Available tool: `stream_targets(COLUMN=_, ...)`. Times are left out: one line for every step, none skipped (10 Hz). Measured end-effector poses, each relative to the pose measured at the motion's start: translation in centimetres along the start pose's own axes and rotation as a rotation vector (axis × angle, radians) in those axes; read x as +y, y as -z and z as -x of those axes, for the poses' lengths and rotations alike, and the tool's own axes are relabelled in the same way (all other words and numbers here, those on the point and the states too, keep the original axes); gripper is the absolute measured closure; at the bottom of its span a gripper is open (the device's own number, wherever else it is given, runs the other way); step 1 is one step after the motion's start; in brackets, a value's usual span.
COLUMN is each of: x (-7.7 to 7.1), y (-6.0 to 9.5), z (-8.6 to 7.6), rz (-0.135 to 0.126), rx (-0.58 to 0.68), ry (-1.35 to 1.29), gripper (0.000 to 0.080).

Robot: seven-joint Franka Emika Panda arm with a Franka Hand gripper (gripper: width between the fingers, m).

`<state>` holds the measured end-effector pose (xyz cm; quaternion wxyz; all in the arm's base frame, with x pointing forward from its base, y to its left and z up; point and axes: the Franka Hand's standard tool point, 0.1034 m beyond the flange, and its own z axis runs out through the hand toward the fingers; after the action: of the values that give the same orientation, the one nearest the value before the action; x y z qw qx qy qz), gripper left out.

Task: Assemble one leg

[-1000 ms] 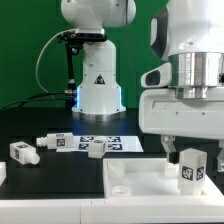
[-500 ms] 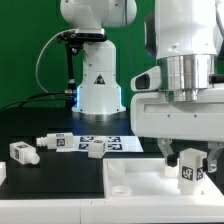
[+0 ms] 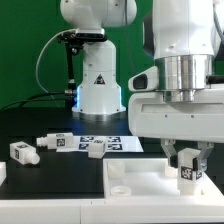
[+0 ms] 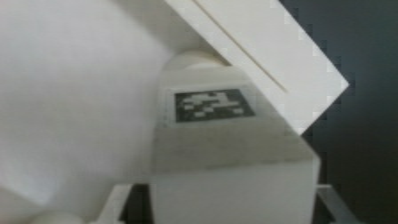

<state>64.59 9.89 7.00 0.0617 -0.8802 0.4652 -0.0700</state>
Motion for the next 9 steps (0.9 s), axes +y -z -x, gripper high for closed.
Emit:
stream_targets(x=0.08, y=0.0, z=0.04, rz=0.006, rx=-0.002, ry=-0.071, gripper=0.0507)
stream_targets(x=0.19, y=0.0, z=0.04, rz=0.011, rx=-0.003, ry=-0.168, gripper=0.0508)
stream_targets(x=0.4, y=0.01, z=-0.03, rz=0.013, rx=-0.005, ry=-0.345, gripper=0.0508)
stream_targets(x=0.59, y=0.01, z=0.09, rz=0.011, rx=-0.018, ry=-0.49, gripper=0.0507)
stream_targets(x=0.72, y=0.03, z=0.2, rz=0.011, rx=-0.026, ry=-0.605, gripper=0.0507)
stream_targets(x=0.78, y=0.04, z=0.25, rz=0.014, rx=-0.028, ry=-0.667, gripper=0.0507)
stream_targets(x=0.85, y=0.03, z=0.29, rz=0.018, rx=-0.033, ry=-0.738, gripper=0.0507)
stream_targets(x=0.87, y=0.04, z=0.35, rz=0.02, rx=-0.037, ry=-0.792, gripper=0.0507)
stream_targets(x=0.88, y=0.04, z=0.39, rz=0.022, rx=-0.039, ry=-0.824, gripper=0.0507)
